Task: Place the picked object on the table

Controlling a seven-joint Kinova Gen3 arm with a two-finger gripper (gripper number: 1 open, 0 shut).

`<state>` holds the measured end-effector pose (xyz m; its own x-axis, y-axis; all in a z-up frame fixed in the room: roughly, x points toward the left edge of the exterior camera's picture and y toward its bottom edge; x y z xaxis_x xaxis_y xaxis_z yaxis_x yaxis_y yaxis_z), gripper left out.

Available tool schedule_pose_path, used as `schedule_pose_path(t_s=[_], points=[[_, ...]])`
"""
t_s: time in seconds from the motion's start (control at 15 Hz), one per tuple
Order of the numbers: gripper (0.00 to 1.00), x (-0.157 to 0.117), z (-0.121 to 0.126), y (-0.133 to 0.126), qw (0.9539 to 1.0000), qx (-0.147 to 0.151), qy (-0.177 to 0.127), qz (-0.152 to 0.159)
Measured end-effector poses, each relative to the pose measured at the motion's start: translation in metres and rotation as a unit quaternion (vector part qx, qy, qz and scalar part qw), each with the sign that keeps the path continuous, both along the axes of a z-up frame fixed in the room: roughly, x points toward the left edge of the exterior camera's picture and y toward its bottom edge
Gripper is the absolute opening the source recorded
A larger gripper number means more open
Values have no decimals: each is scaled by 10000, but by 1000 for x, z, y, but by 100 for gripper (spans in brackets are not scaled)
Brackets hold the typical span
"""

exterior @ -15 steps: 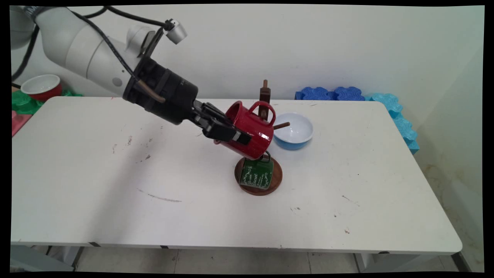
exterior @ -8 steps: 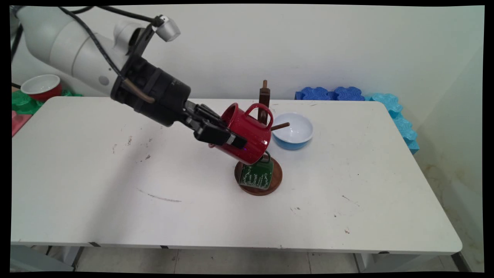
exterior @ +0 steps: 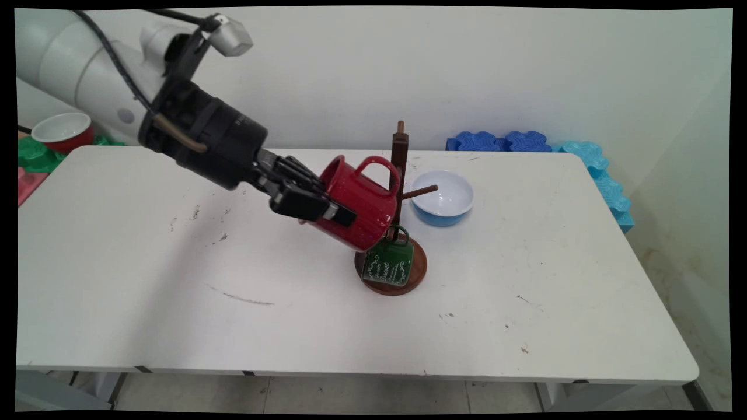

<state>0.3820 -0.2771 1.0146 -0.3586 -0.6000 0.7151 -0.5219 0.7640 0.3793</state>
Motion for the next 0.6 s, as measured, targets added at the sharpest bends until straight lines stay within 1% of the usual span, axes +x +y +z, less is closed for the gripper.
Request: schedule_pose_path(t_s=[0.27,0.6], points=[[0,14,4,0,9999,-88,-137,-37],[0,38,8,-5,9987,-282,-401,-116]])
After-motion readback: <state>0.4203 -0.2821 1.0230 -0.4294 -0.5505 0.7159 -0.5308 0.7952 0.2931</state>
